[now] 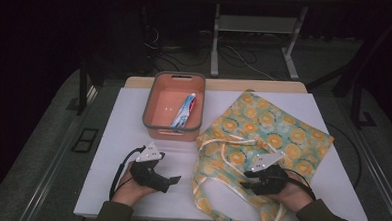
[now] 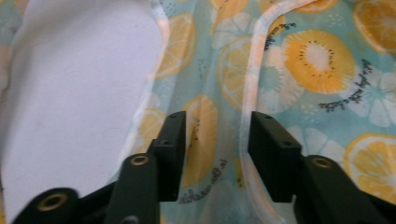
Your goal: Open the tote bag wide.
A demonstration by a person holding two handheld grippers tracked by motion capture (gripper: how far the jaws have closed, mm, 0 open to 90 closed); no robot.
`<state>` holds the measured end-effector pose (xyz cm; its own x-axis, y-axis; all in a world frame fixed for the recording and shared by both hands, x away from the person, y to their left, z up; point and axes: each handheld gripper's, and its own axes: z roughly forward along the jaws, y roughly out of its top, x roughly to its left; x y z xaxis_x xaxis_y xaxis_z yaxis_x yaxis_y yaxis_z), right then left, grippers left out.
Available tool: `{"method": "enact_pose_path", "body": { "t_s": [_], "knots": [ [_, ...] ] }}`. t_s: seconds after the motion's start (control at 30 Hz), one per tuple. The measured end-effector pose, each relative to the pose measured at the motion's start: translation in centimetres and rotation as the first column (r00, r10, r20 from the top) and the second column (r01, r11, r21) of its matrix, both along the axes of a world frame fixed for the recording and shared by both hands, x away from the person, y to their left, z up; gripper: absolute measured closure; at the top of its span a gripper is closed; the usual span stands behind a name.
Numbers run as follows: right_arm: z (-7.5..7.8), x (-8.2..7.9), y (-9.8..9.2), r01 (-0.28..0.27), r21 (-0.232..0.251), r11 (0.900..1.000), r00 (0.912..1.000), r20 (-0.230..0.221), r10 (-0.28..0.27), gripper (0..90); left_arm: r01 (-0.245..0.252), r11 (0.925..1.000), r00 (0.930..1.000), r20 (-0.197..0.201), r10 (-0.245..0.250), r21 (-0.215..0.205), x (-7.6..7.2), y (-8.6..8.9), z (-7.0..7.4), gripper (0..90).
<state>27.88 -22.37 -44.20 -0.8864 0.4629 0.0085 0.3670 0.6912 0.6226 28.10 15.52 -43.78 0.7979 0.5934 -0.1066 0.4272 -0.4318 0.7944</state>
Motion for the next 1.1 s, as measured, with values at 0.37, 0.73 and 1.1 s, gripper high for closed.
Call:
{"method": "enact_pose_path", "body": {
  "t_s": [0.37,0.73,1.1],
  "knots": [
    [0.0,0.6,-0.1,0.048,0.025,0.999,0.9985,0.026,-0.049,89.6,0.000,1.0000,1.0000,0.004,0.000,0.002,0.0,-0.1,0.1,0.0],
    [0.6,3.6,-2.2,0.220,0.071,0.973,0.9732,0.052,-0.224,89.9,0.000,1.0000,1.0000,0.008,0.000,0.007,0.0,-0.2,0.1,0.0],
    [2.4,6.1,-6.0,0.370,0.165,0.915,0.9207,0.068,-0.384,89.9,-0.002,0.9999,0.9999,0.011,0.002,0.010,0.1,-0.3,0.1,0.0]
  ]
}}
